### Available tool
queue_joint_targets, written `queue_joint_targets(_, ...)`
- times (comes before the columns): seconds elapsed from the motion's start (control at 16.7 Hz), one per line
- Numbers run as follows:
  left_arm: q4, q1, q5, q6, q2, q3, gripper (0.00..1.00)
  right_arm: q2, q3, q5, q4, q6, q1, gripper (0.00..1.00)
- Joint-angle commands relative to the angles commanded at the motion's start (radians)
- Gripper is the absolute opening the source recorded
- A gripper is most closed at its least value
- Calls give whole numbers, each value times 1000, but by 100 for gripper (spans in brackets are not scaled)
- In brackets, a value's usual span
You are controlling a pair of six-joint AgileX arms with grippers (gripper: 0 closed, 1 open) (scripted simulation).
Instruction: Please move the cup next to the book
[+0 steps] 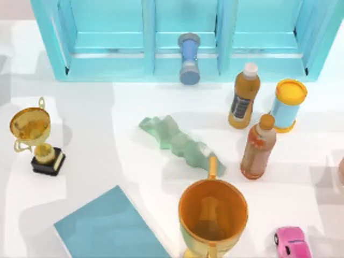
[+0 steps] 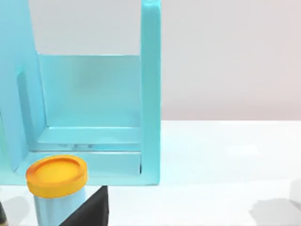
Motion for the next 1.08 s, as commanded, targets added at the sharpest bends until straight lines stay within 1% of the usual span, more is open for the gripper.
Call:
queue_joint_targets(0.3,-3,4,1,-9,-7,1,0,0,0,0,0,0,0,100)
queue_joint_targets(0.42,0,16,5,-61,-49,-13,0,0,0,0,0,0,0,100)
queue_joint_targets(0.54,12,26,9,-154,-106,-54,0,0,0,0,0,0,0,100)
queue_joint_targets(0.66,30,34,17,-287,-174,-128,0,0,0,0,0,0,0,100)
queue_joint_targets(0.84,50,34,57,-556,-303,-305,0,0,0,0,0,0,0,100)
queue_joint_targets(0.96,49,27,108,-772,-419,-470,0,0,0,0,0,0,0,100)
queue_joint_targets(1.08,39,7,175,-1009,-561,-662,0,0,0,0,0,0,0,100)
